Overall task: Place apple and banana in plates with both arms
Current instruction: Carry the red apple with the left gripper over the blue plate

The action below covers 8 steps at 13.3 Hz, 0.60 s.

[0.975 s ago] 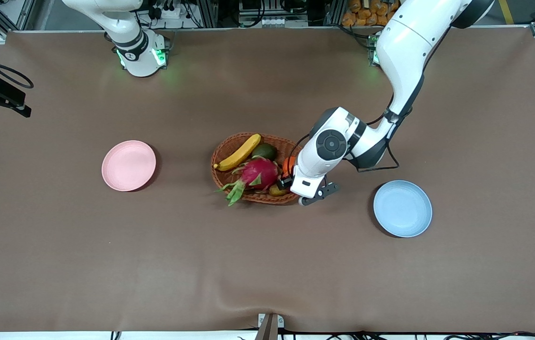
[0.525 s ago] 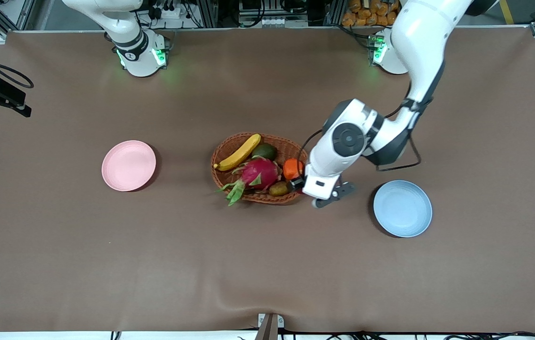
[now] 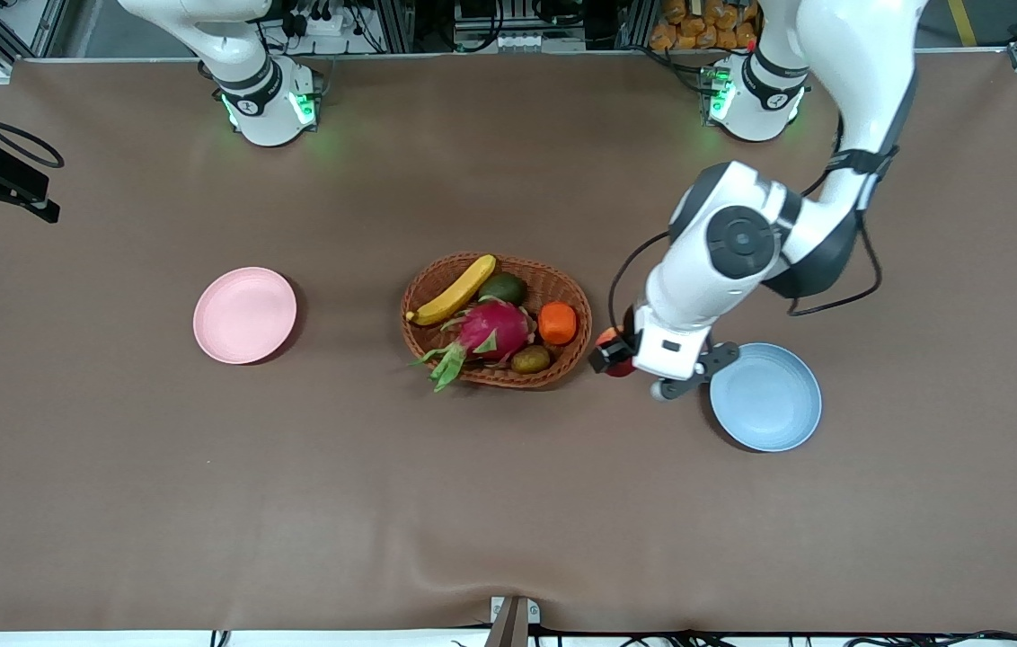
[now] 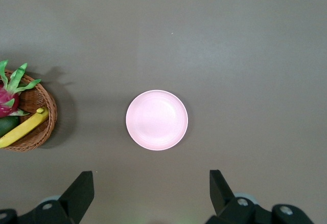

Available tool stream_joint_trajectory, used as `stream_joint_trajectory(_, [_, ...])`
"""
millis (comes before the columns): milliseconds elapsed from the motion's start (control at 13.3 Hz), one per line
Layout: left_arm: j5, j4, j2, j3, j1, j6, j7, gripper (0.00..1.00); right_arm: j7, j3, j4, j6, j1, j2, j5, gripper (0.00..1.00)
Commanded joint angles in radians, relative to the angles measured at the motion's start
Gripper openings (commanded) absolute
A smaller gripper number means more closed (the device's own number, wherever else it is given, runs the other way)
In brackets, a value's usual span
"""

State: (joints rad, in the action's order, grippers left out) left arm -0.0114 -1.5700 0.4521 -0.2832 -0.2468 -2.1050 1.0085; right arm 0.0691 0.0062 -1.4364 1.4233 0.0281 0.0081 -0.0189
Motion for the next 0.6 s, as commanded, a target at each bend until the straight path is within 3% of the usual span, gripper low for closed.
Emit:
stream_joint_trajectory(0, [0.010,-0.018,-0.058,-0.001,0.055,0.062,-0.071,0.00,-0.012,0.012,0.004,-0.007,0.015,0.000,-0.001,1.00])
stream_joint_trajectory(525, [0.019,-0.038,-0.070,-0.002,0.263,0.140,-0.428,0.00,-0.012,0.012,0.004,-0.009,0.016,0.000,-0.003,1.00])
